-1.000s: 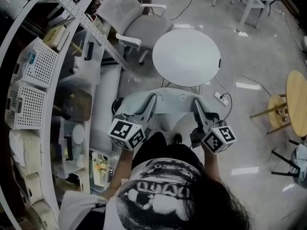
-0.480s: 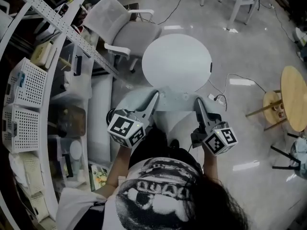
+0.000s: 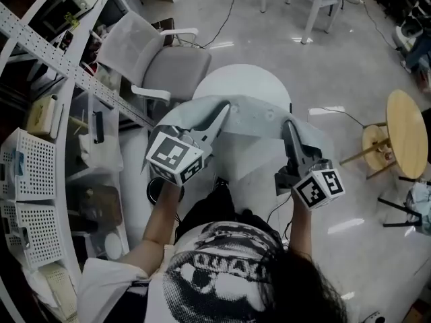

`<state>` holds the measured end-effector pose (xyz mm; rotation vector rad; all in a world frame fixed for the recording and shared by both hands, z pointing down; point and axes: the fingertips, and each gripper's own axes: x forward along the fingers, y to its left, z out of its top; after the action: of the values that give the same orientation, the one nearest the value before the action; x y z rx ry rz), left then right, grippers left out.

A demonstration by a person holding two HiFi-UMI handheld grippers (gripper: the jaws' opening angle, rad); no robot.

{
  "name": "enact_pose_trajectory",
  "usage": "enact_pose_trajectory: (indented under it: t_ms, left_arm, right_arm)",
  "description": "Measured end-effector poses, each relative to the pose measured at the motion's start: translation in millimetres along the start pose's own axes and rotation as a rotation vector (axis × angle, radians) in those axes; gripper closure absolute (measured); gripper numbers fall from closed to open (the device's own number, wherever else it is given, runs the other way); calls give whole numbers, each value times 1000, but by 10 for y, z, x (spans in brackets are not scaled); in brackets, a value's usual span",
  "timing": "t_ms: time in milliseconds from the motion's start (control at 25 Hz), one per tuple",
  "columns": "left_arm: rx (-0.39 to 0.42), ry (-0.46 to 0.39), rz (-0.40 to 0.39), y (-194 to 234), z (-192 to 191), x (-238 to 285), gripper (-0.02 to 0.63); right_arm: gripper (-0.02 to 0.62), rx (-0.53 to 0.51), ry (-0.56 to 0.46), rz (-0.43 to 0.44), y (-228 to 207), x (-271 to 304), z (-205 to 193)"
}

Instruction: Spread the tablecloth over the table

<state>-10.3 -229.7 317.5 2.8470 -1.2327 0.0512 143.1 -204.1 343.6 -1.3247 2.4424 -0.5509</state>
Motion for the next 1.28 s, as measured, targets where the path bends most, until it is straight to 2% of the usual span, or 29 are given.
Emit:
enact_pose_trajectory:
  t_ms: [200, 600, 880, 1280]
  left_arm:
    - [84, -57, -70, 492, 262, 340, 548]
    - [125, -126, -184, 1261, 587, 908, 548]
    - [133, -163, -256, 1637, 825, 1379, 546]
    - [192, -202, -287, 1932, 1266, 2160, 546]
  right_arm:
    - [531, -68, -25, -22, -22, 532, 244]
    - [528, -202, -61, -97, -95, 1359, 613]
    - [525, -272, -76, -137, -243, 1822, 935]
    - [525, -333, -92, -170, -599, 2322, 1582]
